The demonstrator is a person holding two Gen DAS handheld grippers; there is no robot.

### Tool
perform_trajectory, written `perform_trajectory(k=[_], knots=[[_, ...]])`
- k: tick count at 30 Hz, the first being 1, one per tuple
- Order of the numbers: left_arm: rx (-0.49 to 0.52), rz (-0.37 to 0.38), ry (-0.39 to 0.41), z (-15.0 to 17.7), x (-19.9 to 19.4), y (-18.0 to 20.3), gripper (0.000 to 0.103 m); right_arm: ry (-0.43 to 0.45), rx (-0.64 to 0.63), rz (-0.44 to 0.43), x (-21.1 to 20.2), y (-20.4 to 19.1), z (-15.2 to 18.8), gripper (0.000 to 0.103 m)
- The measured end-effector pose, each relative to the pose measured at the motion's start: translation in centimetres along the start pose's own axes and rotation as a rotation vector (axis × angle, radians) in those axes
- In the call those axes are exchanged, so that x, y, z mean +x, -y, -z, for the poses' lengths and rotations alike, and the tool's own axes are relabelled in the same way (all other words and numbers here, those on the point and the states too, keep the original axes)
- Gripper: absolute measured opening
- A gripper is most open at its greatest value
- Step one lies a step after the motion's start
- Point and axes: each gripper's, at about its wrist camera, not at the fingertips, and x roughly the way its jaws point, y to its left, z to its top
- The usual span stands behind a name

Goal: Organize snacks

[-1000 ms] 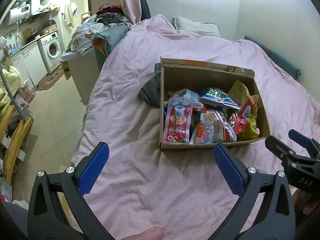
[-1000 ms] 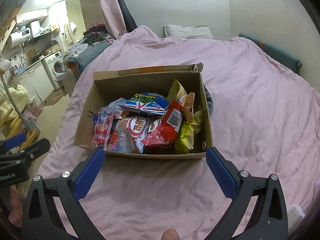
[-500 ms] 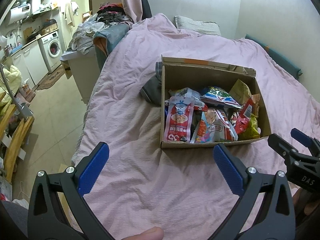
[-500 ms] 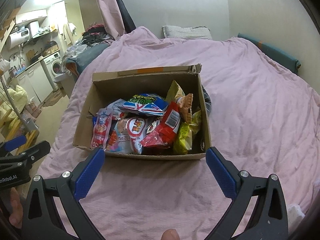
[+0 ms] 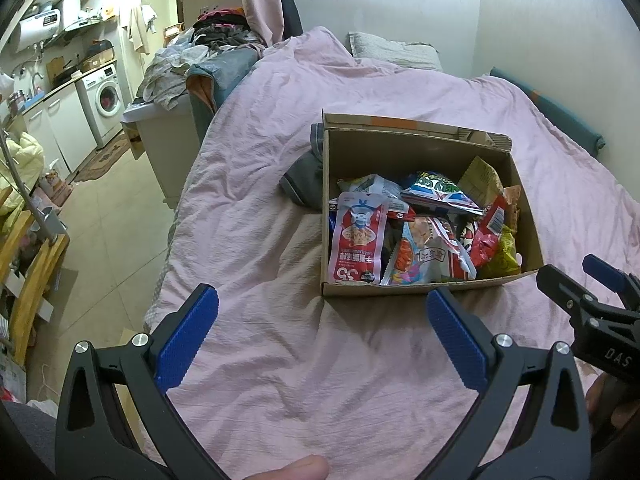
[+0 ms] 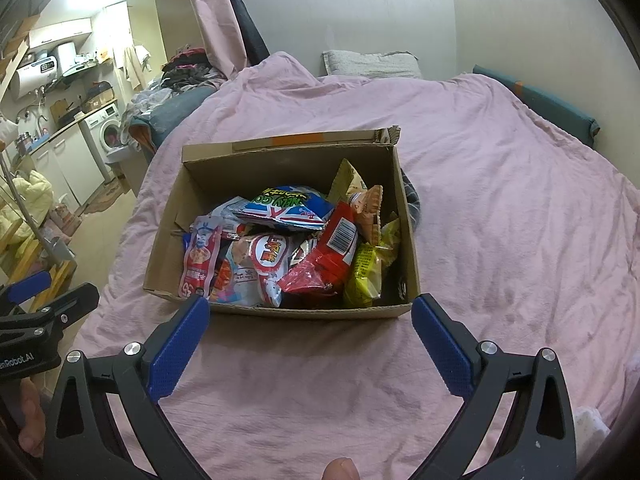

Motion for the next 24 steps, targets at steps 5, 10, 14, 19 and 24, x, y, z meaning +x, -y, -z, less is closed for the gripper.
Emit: perform_trajectory(k=[5, 10, 14, 19, 24], knots=[[-0.001, -0.001, -0.002, 0.01, 0.01, -0.01, 0.103, -0.002, 0.002, 0.000, 0.03, 0.03, 0.11, 0.103], [0.001, -0.001, 0.000, -0.01, 0.01, -0.01, 0.103, -0.001, 0.000, 0.001, 0.03, 0.05, 0.09, 0.103], [0.001, 0.000, -0.002, 0.00, 0.01, -0.03, 0.103, -0.001, 0.002, 0.001, 0.03, 0.01, 0.10, 0.103], [0.002, 0.000, -0.002, 0.03, 0.03, 0.04, 0.103, -0.004, 0.001, 0.002, 0.19, 0.10, 0.21, 0.103], [0.001, 0.000, -0.004, 0.06, 0.00, 0.02, 0.103, -0.004, 0.001, 0.002, 0.21, 0.13, 0.27, 0.103]])
